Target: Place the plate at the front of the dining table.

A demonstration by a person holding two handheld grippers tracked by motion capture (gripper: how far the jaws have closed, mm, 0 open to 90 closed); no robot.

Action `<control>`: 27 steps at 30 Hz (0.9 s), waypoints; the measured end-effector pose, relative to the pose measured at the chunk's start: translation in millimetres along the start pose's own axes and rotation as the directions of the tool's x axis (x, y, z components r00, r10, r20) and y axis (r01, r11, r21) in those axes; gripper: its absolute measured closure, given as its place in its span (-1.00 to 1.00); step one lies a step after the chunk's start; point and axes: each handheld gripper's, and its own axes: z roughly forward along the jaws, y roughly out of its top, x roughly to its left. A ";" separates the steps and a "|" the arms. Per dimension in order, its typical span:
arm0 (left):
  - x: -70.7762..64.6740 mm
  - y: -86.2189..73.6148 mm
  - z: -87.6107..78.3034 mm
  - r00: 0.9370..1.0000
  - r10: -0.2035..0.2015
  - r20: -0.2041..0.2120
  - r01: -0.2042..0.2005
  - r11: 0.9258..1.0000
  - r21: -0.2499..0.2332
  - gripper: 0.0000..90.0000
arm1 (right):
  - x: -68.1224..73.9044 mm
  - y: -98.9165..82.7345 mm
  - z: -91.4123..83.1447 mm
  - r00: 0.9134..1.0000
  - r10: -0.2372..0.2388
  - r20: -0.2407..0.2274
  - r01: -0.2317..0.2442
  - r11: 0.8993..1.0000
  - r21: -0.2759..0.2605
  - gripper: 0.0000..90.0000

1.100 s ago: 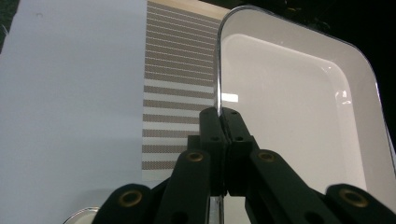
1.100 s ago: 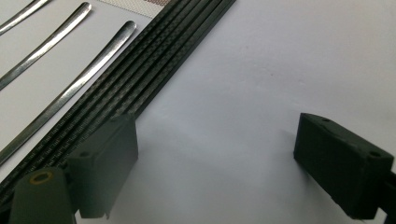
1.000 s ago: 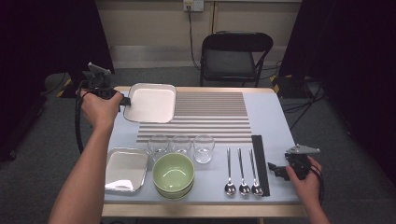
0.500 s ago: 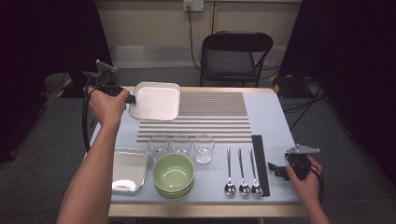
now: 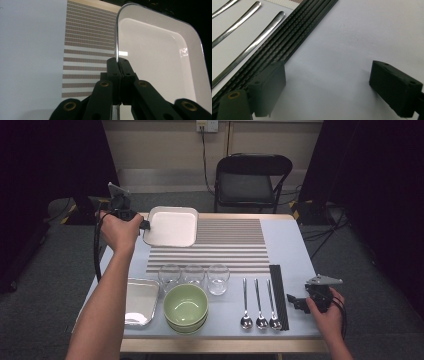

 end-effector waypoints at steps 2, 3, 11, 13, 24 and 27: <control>-0.8 0.5 0.4 1.000 -0.001 0.004 0.001 1.000 -0.004 0.99 | 0.0 0.0 0.0 1.000 0.000 0.000 0.000 1.000 0.000 -0.72; -1.4 1.0 0.1 1.000 0.000 0.007 0.000 1.000 0.000 0.99 | 0.1 0.0 0.0 1.000 0.001 -0.003 -0.001 1.000 0.001 -0.72; -7.6 3.2 2.5 1.000 0.010 -0.001 -0.010 1.000 0.000 0.99 | 0.1 0.0 -0.1 1.000 0.001 -0.001 -0.001 1.000 0.001 -0.72; -9.6 3.5 3.6 1.000 0.005 -0.007 -0.005 1.000 -0.005 0.99 | 0.1 0.0 0.0 1.000 0.001 -0.001 -0.001 1.000 0.001 -0.72; -16.4 7.1 9.7 1.000 0.018 -0.006 -0.018 1.000 -0.001 0.99 | 0.0 0.0 0.0 1.000 0.000 -0.001 0.000 1.000 0.000 -0.72; -19.0 8.1 11.4 1.000 0.019 -0.003 -0.019 1.000 0.000 0.99 | 0.0 0.0 -0.1 1.000 0.000 0.000 0.000 1.000 0.000 -0.72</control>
